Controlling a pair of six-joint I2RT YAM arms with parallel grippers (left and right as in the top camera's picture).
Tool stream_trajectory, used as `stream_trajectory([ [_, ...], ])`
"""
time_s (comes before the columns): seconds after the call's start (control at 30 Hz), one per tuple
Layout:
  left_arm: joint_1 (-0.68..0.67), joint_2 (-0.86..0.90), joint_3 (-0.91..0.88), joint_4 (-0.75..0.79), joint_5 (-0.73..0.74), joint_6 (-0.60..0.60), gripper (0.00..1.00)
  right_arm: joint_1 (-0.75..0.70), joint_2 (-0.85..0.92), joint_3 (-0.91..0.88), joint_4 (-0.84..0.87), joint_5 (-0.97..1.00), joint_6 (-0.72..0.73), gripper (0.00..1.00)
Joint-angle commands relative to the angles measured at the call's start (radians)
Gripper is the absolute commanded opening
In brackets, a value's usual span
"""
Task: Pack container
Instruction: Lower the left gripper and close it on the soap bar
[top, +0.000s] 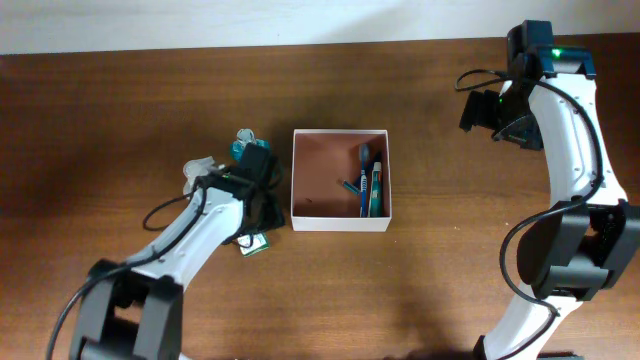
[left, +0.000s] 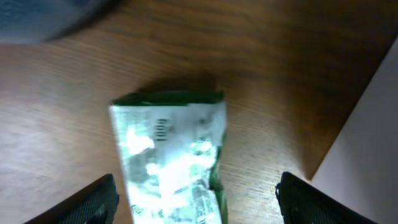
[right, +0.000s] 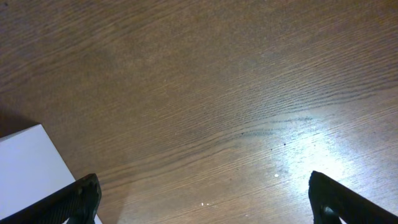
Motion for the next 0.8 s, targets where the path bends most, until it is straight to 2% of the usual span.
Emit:
stream_trajectory([
  [0.0,-0.002,0.025,0.017,0.003,0.051,0.076,0.82,0.000,-0.016,0.010,0.000,0.011,0.002,0.98],
  [0.33,-0.002,0.026,0.013,-0.034,0.051,0.099,0.83,0.000,-0.016,0.010,0.000,0.011,0.002,0.98],
  [0.77,-0.002,0.026,-0.084,0.023,0.024,0.101,0.80,0.000,-0.016,0.010,0.000,0.011,0.002,0.98],
])
